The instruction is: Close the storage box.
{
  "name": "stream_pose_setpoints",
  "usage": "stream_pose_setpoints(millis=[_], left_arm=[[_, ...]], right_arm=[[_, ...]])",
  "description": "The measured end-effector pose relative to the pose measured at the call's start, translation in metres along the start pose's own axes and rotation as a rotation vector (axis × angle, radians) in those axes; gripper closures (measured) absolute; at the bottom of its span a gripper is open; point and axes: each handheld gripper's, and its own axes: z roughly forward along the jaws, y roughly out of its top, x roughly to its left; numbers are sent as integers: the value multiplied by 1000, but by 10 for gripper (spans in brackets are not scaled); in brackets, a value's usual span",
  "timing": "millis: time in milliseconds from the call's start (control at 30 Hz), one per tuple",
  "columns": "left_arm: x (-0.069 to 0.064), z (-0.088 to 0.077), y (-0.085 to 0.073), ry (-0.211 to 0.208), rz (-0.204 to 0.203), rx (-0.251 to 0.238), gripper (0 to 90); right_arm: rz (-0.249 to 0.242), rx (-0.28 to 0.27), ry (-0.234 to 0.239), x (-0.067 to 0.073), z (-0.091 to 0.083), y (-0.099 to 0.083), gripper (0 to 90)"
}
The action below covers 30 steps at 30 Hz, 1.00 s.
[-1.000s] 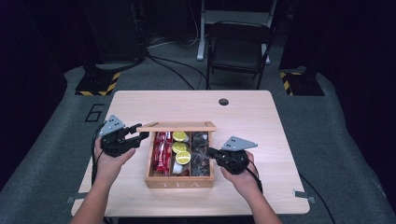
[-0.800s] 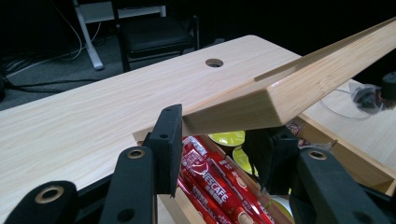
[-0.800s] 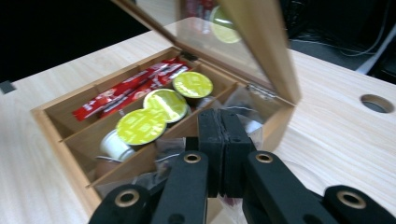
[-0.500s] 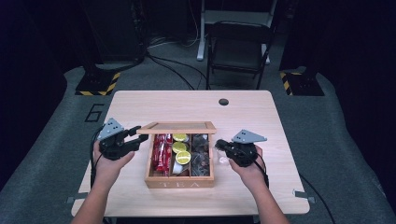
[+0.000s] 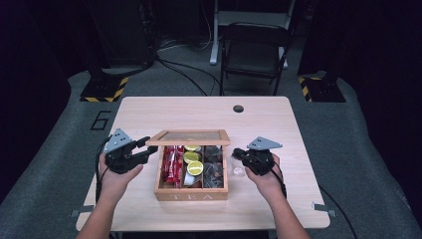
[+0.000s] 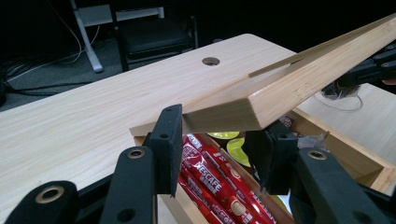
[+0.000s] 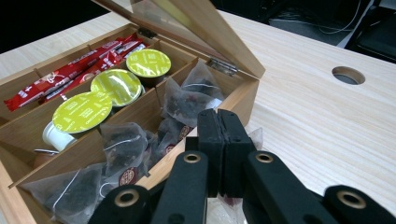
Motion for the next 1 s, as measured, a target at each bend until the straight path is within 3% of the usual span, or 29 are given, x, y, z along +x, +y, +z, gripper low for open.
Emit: stream_pose_setpoints(millis=[267, 700, 1000], left_arm=[[0, 0, 0, -3, 2, 2, 573], [-1, -1, 1, 0, 4, -4, 571], [-1, -1, 1, 4, 8, -2, 572]], right_arm=[[11, 21, -10, -1, 2, -4, 838], [16, -2, -41, -3, -1, -3, 750], [11, -30, -29, 8, -4, 5, 627]])
